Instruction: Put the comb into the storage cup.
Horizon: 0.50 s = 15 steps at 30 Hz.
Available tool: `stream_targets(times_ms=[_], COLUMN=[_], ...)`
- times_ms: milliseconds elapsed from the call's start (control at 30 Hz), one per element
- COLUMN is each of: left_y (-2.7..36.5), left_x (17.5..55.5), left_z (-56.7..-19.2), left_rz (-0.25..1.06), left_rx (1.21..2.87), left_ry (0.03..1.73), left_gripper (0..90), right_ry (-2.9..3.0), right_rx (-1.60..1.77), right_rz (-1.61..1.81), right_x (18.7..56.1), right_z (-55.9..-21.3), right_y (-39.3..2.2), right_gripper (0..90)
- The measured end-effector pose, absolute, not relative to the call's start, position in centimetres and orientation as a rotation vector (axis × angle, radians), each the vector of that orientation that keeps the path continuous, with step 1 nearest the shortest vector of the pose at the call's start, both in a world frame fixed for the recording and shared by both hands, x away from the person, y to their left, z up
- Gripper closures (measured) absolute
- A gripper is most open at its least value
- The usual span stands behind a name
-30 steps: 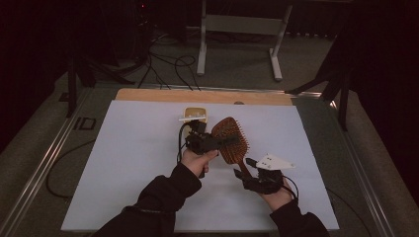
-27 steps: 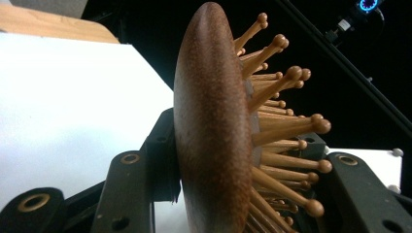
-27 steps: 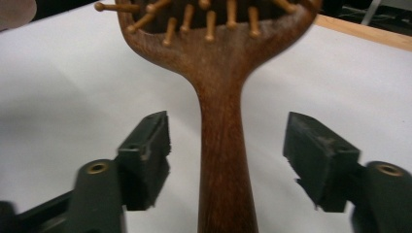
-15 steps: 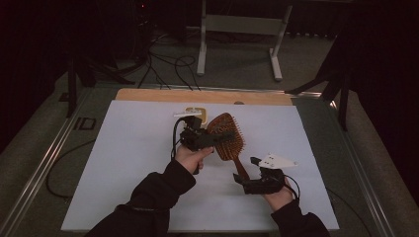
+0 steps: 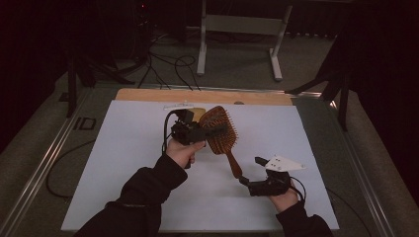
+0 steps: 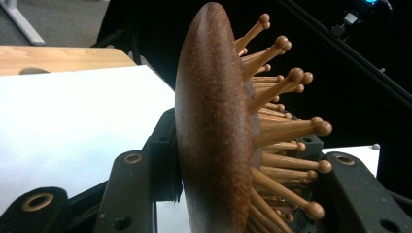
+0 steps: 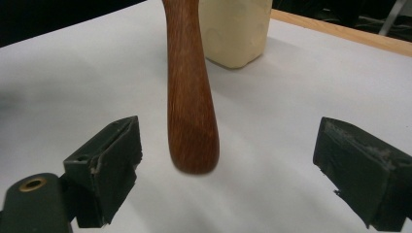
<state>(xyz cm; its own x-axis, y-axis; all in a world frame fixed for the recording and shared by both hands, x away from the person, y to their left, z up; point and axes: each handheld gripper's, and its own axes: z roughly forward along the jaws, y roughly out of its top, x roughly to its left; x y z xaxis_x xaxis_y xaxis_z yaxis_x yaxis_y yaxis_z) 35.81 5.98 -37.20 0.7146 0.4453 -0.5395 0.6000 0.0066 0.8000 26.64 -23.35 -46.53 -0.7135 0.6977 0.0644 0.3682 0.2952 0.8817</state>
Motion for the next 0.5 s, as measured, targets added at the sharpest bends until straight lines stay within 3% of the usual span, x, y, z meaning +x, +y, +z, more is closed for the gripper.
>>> stream_targets(times_ms=[500], left_y=[8.3], left_x=[36.7], left_z=[-33.6], left_rz=[-0.049], left_rx=[1.625], left_ry=[0.859], left_gripper=[53.3], right_ry=[2.245], right_rx=[0.943], right_rz=[1.369], right_x=[26.5], right_z=[-46.7], right_y=[-23.5], right_gripper=[10.1])
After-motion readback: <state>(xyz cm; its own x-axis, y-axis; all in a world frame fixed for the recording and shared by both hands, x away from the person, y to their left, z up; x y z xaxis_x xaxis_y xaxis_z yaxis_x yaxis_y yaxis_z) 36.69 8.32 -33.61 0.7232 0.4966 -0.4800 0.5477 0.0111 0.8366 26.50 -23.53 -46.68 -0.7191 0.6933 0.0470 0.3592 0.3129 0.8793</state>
